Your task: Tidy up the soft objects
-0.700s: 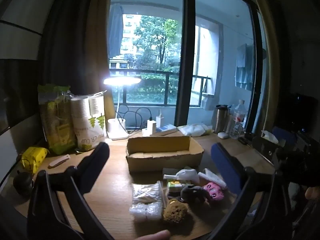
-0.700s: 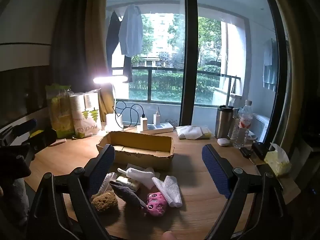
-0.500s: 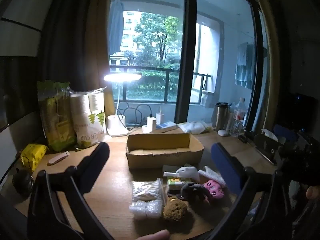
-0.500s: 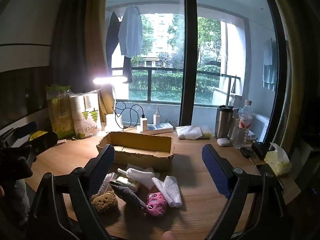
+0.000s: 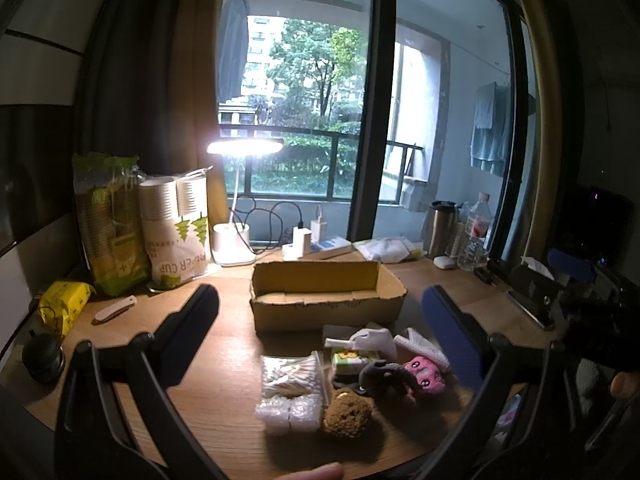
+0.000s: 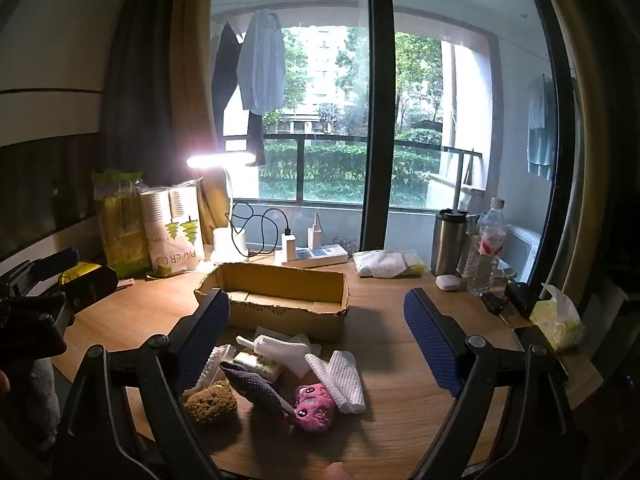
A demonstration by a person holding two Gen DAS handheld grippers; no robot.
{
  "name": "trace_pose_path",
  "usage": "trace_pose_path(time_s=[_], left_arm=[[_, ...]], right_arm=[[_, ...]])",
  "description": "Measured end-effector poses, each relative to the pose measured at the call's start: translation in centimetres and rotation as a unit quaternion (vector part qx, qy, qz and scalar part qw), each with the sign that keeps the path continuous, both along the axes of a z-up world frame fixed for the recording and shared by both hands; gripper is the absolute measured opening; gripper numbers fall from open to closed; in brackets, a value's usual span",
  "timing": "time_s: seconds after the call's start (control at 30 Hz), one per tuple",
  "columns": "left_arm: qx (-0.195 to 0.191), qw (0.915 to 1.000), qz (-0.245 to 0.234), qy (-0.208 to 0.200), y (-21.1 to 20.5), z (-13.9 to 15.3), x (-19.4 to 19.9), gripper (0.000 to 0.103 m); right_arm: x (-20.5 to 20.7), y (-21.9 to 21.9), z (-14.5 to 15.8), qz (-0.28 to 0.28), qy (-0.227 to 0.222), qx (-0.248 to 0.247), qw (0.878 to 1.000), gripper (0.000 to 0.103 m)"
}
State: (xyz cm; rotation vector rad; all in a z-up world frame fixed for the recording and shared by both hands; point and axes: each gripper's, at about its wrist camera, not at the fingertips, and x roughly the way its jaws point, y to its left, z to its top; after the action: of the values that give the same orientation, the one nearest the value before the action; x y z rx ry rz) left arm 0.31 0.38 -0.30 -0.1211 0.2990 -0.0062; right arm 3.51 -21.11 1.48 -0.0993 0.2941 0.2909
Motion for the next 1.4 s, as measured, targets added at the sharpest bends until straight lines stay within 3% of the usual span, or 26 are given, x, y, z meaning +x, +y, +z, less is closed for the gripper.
trace_pose_path(time_s=[1.4], left_arm=[[0.003,1.0,-0.005,-0.002,-0.25,0.09,-0.37,0.102]], right_arm=[[0.14,0.11,-0.34,0.001,0.013,0.006,1.0,0.091]])
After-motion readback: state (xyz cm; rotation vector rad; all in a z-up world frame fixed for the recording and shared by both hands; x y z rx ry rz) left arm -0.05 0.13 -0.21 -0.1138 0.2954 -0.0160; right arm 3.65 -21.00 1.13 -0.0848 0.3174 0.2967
